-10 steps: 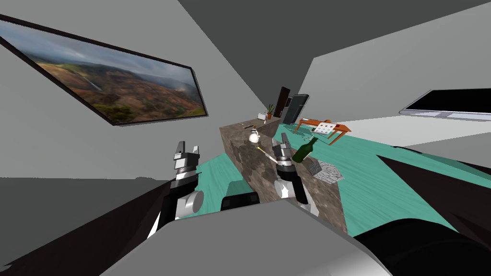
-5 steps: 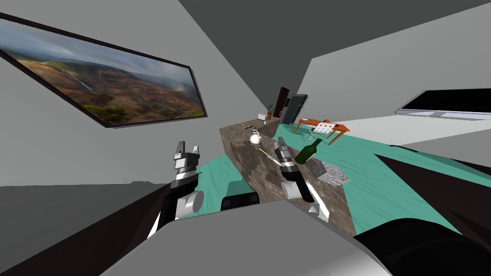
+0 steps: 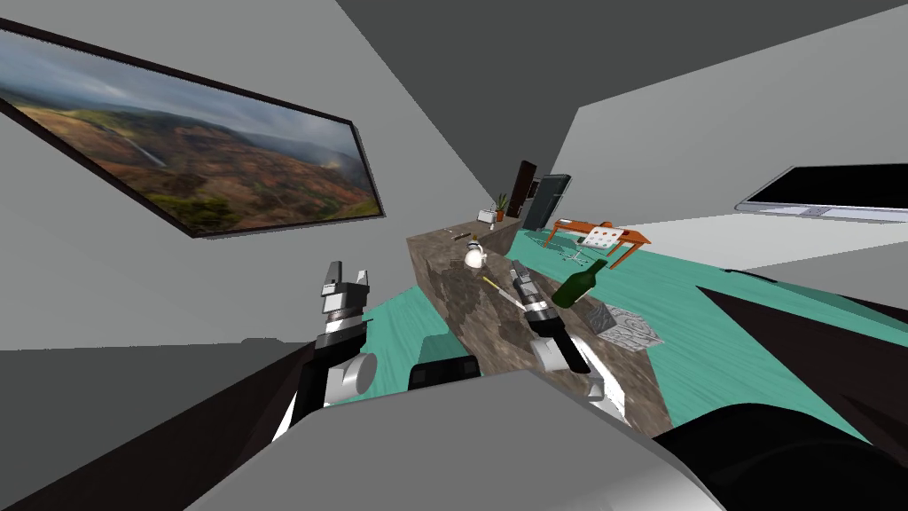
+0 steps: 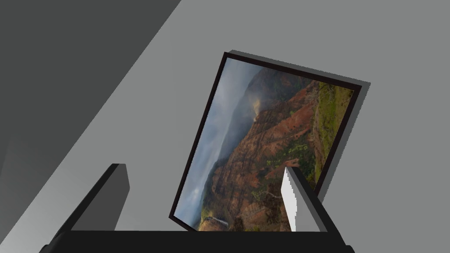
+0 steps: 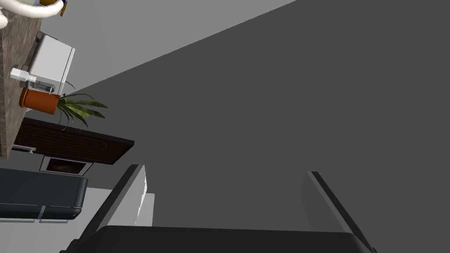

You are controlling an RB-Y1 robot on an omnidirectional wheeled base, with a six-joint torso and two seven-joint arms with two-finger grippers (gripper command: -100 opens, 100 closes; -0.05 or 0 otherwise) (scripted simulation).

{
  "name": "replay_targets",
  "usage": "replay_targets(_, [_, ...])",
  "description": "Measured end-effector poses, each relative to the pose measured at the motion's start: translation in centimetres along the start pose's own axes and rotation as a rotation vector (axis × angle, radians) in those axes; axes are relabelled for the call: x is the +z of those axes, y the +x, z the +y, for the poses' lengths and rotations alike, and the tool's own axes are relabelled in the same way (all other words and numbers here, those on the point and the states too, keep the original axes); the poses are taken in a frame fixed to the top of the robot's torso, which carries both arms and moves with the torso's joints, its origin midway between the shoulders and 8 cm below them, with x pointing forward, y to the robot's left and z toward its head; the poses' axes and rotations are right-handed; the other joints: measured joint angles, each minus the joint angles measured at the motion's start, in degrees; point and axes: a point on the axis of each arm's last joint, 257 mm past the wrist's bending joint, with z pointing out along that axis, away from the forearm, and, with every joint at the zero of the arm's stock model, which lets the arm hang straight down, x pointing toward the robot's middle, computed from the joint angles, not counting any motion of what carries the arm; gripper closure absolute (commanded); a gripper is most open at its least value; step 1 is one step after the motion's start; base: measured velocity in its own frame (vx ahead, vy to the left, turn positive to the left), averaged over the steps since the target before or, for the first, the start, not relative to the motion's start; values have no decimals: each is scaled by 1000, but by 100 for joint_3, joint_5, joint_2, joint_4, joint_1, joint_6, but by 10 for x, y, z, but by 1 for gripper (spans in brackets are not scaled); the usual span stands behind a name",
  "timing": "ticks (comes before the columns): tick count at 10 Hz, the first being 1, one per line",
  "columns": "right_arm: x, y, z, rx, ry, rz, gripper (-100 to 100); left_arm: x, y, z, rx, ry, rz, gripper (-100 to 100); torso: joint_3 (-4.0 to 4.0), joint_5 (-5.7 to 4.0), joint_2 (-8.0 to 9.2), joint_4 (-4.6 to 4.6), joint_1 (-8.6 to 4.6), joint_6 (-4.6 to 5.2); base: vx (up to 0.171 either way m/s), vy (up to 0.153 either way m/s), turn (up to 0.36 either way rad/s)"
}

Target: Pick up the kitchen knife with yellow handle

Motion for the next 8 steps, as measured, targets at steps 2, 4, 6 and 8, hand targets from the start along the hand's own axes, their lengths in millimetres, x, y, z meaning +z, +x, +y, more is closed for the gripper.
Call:
replay_targets(2, [-4, -3, -16, -65, 37, 40, -100, 0, 0, 0, 0, 0, 0, 0, 0, -1, 1, 0, -6, 0, 46, 33, 16])
replay_targets(4, [-7, -7, -30, -125, 70, 77, -100, 0, 0, 0, 0, 0, 0, 0, 2, -1, 3, 1, -6, 0, 43, 33, 22])
replay_targets(6, [-11, -12, -43, -184, 103, 116, -100, 0, 0, 0, 0, 0, 0, 0, 4, -1, 8, 2, -7, 0, 43, 45, 63])
replay_targets(8, [-20, -12, -66, -259, 149, 170, -100, 0, 0, 0, 0, 0, 0, 0, 2, -1, 4, 1, -6, 0, 50, 33, 44])
